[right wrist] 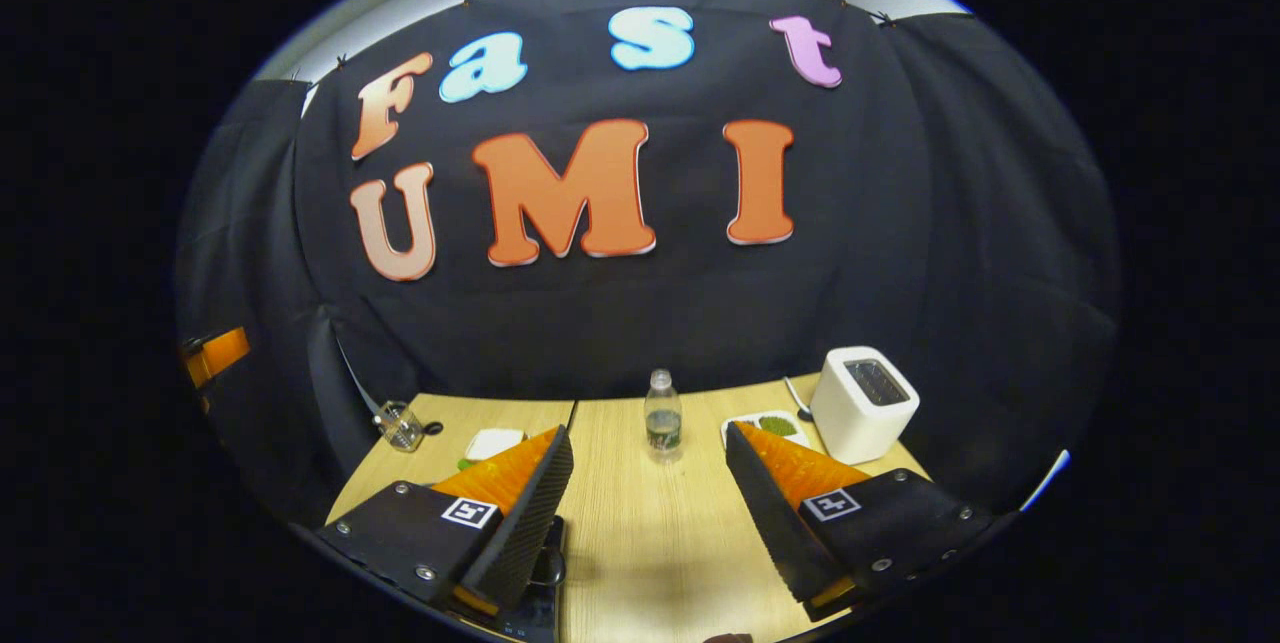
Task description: First push the handle of the pot to place it horizontally, then grasp the pot with both hands and set it on the induction cooktop.
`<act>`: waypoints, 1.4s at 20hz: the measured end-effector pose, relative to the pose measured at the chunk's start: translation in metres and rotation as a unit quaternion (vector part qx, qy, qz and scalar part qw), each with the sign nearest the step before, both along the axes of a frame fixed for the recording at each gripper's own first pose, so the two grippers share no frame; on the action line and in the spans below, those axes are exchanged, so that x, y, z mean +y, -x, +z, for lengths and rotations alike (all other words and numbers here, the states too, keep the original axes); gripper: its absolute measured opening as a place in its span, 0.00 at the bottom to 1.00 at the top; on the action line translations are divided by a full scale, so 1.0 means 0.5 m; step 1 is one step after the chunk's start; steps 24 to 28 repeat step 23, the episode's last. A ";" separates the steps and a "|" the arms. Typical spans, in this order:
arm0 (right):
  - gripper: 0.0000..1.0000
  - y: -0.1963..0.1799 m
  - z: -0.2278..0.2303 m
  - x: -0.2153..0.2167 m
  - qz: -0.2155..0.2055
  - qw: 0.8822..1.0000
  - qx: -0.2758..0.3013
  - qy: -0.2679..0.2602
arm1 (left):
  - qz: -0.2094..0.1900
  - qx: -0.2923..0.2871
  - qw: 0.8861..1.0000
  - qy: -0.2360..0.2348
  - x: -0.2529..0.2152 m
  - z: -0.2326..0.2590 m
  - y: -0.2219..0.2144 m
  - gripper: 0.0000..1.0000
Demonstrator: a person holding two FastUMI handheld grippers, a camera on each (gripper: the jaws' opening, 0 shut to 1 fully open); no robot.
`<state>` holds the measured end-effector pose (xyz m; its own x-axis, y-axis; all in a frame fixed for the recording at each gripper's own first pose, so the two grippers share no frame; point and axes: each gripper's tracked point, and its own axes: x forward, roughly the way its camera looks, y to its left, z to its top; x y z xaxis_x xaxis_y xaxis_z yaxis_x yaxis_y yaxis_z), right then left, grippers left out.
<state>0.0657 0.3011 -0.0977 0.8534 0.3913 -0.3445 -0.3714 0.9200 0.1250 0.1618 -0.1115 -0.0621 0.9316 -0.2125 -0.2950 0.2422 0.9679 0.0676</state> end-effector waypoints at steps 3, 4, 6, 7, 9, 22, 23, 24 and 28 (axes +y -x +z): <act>0.95 0.007 0.123 -0.071 -0.018 0.999 -0.046 -0.012 | -0.002 -0.019 1.000 0.021 -0.027 0.126 0.016 1.00; 0.95 0.017 0.159 -0.096 -0.023 0.998 -0.060 -0.011 | -0.006 -0.027 0.999 0.035 -0.038 0.162 0.023 1.00; 0.95 0.034 0.217 -0.141 -0.033 0.996 -0.086 -0.008 | -0.008 -0.056 0.998 0.037 -0.048 0.220 0.035 0.97; 1.00 0.040 0.241 -0.157 -0.041 0.995 -0.096 -0.006 | -0.004 -0.072 0.997 0.029 -0.043 0.246 0.048 0.97; 0.95 0.045 0.279 -0.195 -0.057 0.992 -0.111 -0.008 | 0.006 -0.098 0.995 0.017 -0.040 0.295 0.067 1.00; 0.95 0.098 0.364 -0.274 -0.064 0.985 -0.158 -0.027 | -0.041 -0.147 0.981 0.121 -0.172 0.416 0.151 0.99; 0.95 0.099 0.359 -0.276 -0.061 0.985 -0.157 -0.027 | -0.037 -0.149 0.981 0.120 -0.182 0.412 0.155 0.99; 0.95 0.099 0.359 -0.276 -0.061 0.985 -0.157 -0.027 | -0.037 -0.149 0.981 0.120 -0.182 0.412 0.155 0.99; 0.95 0.099 0.359 -0.276 -0.061 0.985 -0.157 -0.027 | -0.037 -0.149 0.981 0.120 -0.182 0.412 0.155 0.99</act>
